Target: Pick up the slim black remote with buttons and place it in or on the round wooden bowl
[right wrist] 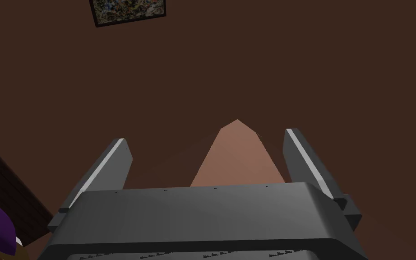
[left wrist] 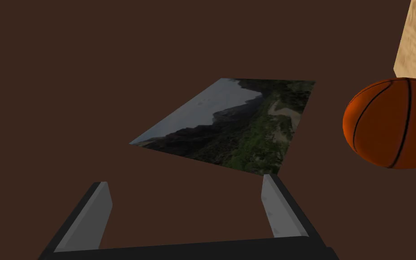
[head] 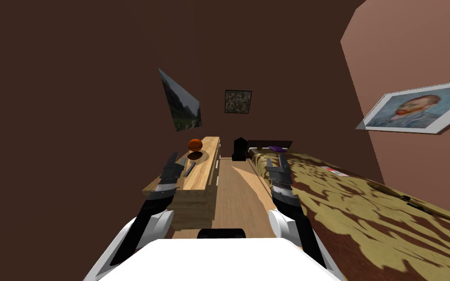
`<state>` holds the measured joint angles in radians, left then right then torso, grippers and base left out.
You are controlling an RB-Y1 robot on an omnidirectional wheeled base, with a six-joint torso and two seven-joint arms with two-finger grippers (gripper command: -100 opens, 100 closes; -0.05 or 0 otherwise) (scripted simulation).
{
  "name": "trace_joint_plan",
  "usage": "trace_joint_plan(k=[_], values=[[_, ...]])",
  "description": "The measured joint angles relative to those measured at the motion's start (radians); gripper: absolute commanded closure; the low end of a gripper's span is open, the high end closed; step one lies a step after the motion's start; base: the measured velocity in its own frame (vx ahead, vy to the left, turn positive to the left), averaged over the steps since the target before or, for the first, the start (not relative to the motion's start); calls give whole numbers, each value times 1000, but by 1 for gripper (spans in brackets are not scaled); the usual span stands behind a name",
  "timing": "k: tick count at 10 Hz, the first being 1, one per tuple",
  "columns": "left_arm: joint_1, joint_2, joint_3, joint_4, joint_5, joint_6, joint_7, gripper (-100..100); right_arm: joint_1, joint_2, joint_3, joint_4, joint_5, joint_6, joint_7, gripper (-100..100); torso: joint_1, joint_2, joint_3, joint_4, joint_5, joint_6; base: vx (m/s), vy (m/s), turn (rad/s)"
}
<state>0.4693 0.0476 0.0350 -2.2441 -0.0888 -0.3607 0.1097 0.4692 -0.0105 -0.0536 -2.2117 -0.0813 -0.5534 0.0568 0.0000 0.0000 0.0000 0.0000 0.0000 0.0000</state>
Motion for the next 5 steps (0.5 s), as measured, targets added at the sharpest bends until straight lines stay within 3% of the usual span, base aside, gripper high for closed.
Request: trace_joint_plan(k=[2,5], values=[[12,29,1,7,12,35,15,-100,0,0,0,0,0,0,0,0,-3,5,3,1,-1,0,-110,-54,38],[15,90,27,34,48,128,57,-100,0,0,0,0,0,0,0,0,-4,8,5,2,-1,0,-116,-64,41]])
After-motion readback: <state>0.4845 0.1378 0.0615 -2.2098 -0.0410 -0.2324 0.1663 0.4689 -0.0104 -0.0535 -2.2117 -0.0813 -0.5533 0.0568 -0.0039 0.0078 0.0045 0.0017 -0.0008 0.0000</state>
